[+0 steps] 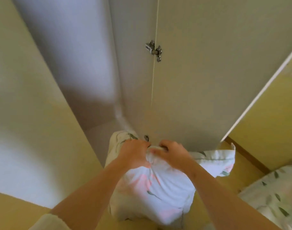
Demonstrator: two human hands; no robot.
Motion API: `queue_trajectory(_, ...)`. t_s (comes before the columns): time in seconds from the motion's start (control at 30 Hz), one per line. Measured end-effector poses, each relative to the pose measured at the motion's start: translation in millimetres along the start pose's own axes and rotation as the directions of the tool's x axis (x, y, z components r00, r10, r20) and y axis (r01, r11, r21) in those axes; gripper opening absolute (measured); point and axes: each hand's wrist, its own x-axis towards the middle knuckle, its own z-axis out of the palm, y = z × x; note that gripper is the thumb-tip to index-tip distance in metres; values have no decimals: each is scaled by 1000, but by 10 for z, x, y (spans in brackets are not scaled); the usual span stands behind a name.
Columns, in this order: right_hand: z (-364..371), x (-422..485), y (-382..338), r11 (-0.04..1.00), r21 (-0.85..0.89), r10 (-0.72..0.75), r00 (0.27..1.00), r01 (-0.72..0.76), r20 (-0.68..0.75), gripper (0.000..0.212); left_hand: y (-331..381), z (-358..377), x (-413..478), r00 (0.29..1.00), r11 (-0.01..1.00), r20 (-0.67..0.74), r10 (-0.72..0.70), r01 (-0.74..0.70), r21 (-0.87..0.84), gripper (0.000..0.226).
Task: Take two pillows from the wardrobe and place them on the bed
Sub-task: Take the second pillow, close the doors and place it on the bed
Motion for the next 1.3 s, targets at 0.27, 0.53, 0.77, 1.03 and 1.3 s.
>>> queue_trajectory(0.27,-550,-156,696,897,319,412,839,-306,-356,29,783,103,427,984,982,36,175,-177,63,34)
queue_trajectory(0.53,-668,-255,934,778,533,583,696,-332,-418,24,933,201,481,982,982,57,178,-181,51,35)
queue_trajectory(0.77,-763,-238,885,801,539,548,683,-261,-483,23,749,215,363,996,996,61,70,-66,-64,36)
queue_trajectory(1.03,-473,-301,642,829,482,534,660,-284,-529,27,456,203,85,999,997,34,30,-28,-75,40)
queue_trajectory(1.3,-44,-381,280,861,433,486,676,-265,-554,27,-40,162,-245,1000,993,3,-19,19,-113,34)
